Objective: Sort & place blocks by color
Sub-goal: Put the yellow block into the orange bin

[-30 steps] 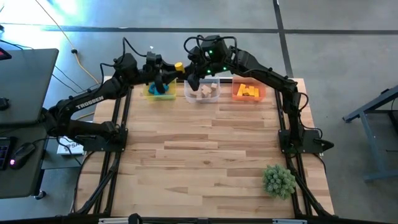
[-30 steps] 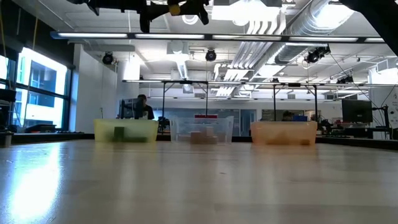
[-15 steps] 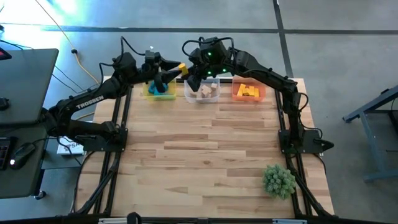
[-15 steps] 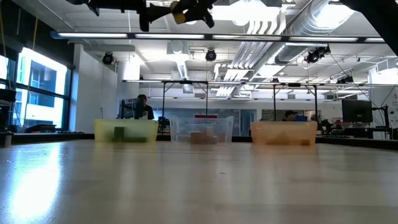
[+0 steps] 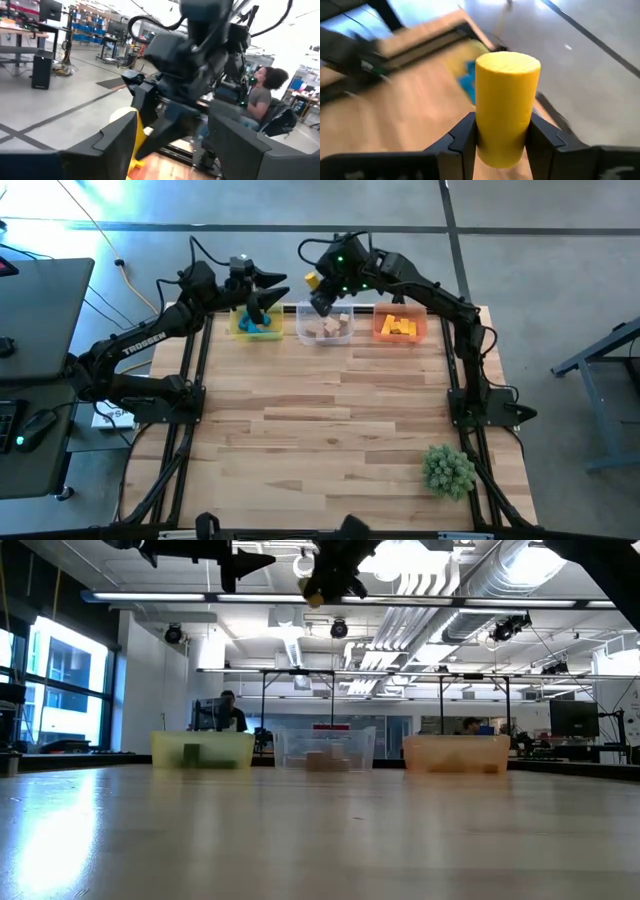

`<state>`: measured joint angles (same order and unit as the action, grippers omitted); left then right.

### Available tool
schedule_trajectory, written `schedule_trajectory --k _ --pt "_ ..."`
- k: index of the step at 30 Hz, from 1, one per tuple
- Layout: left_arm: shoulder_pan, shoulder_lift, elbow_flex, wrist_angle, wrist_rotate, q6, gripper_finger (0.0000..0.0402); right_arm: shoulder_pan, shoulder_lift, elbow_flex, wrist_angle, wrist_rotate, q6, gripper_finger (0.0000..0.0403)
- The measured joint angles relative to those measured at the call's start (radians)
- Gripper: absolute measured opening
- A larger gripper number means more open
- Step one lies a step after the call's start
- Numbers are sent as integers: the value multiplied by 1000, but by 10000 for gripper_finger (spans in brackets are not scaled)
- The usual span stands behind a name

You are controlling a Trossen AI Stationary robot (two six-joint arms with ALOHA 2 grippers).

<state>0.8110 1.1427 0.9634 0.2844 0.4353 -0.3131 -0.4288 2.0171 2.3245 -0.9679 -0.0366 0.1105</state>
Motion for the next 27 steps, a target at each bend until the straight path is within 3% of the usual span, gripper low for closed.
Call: schedule_trajectory --k 12,20,27 --pt "1 0 0 -3 -105 55 234 -145 0 0 -320 171 -117 109" --pt "1 0 0 -5 -179 89 234 -244 0 -2 -490 186 -94 109" --pt "1 0 0 -25 -186 92 234 -300 -1 -200 -511 183 -88 109"
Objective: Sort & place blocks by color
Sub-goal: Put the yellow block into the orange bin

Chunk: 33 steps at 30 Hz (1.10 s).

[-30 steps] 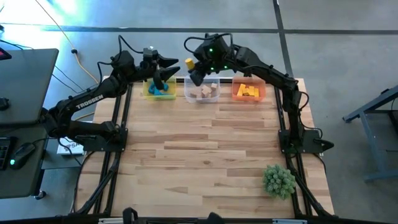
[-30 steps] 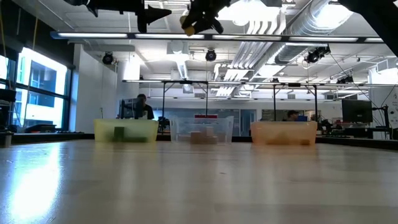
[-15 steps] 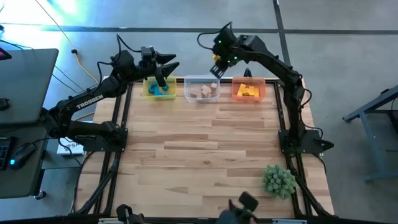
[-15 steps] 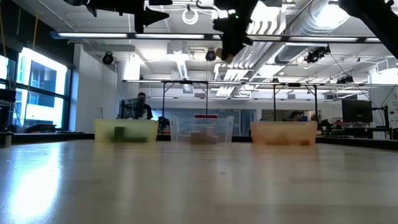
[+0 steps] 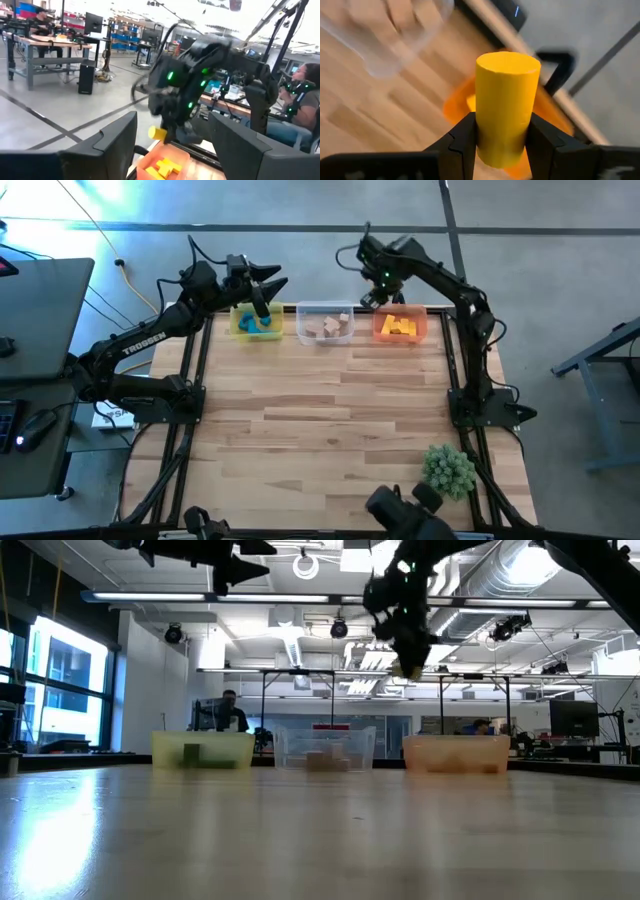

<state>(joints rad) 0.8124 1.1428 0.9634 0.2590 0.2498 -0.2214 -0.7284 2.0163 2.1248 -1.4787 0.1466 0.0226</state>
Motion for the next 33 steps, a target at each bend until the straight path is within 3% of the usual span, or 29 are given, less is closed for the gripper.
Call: schedule_trajectory --k 8,17,22,33 --pt "0 0 0 -8 -13 16 234 -57 2 -273 42 -91 -19 109" --pt "0 0 0 -8 -64 16 234 -116 2 -454 149 -158 -29 109" --pt "0 0 0 -8 -62 15 234 -135 2 -504 199 -155 -31 112" --pt "-1 0 0 -37 -52 -12 234 -132 0 -505 243 -95 -14 191"
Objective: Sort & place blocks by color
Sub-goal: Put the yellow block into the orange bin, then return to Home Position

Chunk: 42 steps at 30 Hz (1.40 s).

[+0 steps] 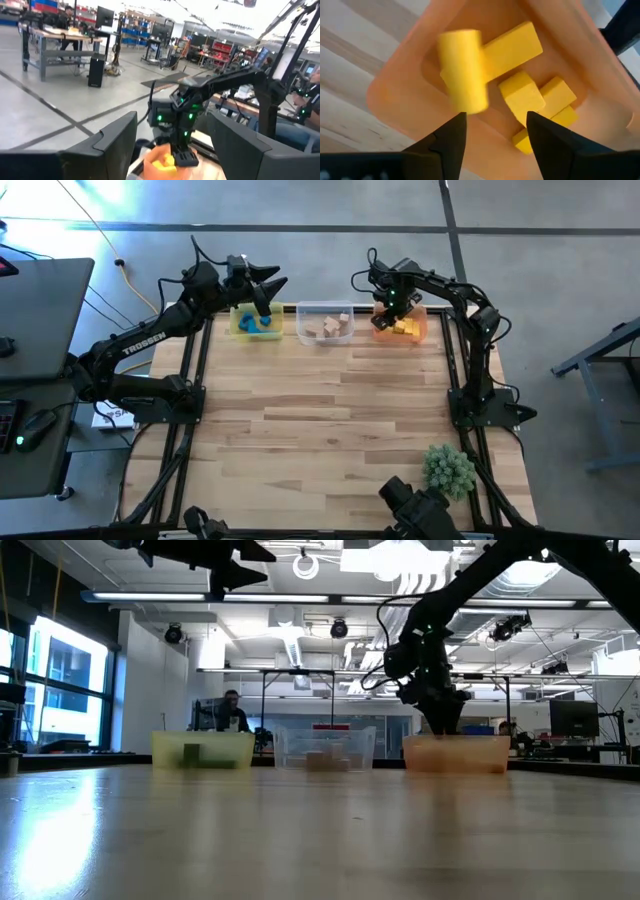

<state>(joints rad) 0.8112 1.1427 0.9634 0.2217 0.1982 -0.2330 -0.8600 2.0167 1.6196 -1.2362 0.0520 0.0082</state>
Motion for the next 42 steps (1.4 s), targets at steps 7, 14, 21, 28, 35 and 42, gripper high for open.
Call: schedule_trajectory --k 7,14,21,28,35,42 --pt "-6 0 0 -58 12 -3 234 19 -3 75 -69 -13 79 195" --pt "-73 0 0 -105 29 18 234 106 -119 114 -34 -128 79 185" --pt "-200 0 0 -171 35 91 234 259 -263 114 161 -181 71 183" --pt "-290 -4 -85 -145 88 84 234 421 -293 111 296 -175 80 184" --pt "-351 -112 -309 -14 79 12 234 519 -308 -43 492 -160 161 184" --pt "-372 -283 -516 81 27 -46 234 529 -368 -268 638 -177 260 183"
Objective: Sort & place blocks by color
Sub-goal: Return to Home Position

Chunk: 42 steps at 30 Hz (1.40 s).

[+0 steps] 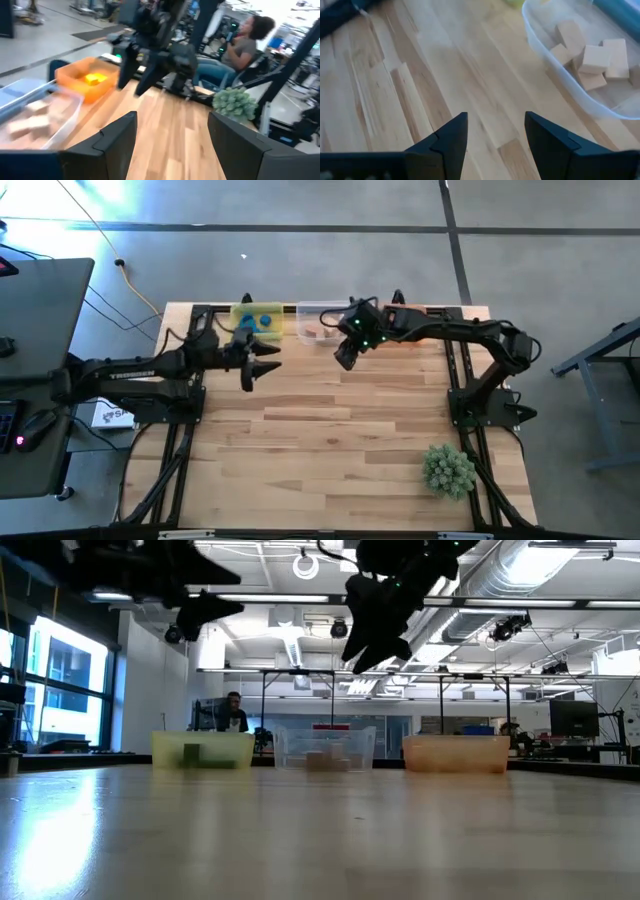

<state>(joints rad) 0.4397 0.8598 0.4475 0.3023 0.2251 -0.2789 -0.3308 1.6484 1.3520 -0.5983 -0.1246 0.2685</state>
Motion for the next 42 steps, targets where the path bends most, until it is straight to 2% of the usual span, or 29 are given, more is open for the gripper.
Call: schedule_trajectory --k 6,11,15,25,32,37,42 --pt "1 -190 -168 12 -39 -16 234 -3 -87 -100 154 -3 46 183" --pt "-3 -349 -291 11 -44 -42 234 -17 -141 -107 235 11 34 183" --pt "-5 -456 -359 9 -92 -39 234 -57 -172 -107 304 15 30 183" --pt "-5 -615 -431 -77 -198 -5 234 -120 -264 -107 301 -71 63 183" --pt "-4 -697 -433 -215 -238 -32 234 -128 -373 -110 193 -78 -77 183" --pt "-4 -724 -433 -295 -238 -95 234 -143 -505 -254 254 -155 -135 183" --pt "-4 -725 -433 -299 -233 -147 234 -182 -695 -458 338 -180 -72 183"
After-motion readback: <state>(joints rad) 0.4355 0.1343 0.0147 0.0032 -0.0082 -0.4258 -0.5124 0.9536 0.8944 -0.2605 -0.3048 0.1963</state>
